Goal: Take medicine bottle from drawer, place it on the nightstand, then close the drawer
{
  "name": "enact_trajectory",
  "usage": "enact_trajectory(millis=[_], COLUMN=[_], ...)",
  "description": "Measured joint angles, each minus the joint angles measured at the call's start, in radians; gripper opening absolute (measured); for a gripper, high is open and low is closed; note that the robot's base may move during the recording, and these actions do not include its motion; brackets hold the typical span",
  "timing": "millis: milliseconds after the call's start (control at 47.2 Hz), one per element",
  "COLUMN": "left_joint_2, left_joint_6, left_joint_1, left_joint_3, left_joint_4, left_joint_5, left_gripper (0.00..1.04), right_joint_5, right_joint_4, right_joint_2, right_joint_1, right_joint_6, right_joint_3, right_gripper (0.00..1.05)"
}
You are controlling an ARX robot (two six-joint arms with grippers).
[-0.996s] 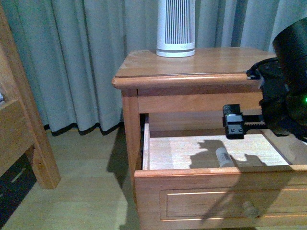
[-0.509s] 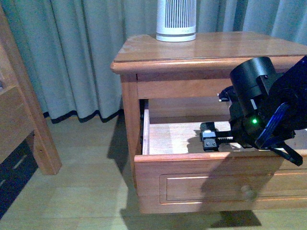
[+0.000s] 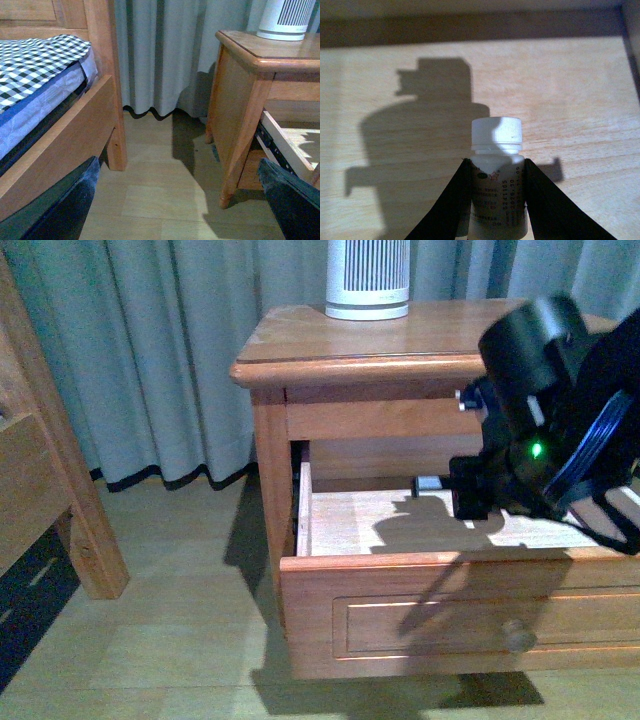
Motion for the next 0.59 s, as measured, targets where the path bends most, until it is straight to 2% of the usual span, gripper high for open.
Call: enact_trajectory(millis=[106,233,382,594], left_joint_2=[0.000,0.000,0.000,0.000], left_joint_6=[0.000,0.000,0.000,0.000], left_joint_1=[0.000,0.000,0.000,0.000], left_joint_3=[0.000,0.000,0.000,0.000], left_joint_4=[0.000,0.000,0.000,0.000], left_joint_5=[0.000,0.000,0.000,0.000], left_gripper=[0.98,0.98,0.98,0.98], right_joint_5=[-0.018,-0.030,-0.025,-0.013], right_joint_4=[-0.076,-0.111,-0.154,-0.251], right_joint_2=[-0.225,-0.354,-0.328,-0.110], right_joint_1=[0.048,0.058,-0.019,-0.115], right_joint_6=[0.026,0.025,0.005,-0.015], right_joint_3=[-0.016,0.009,0.189,0.476], right_gripper=[0.27,0.27,0.26,0.26])
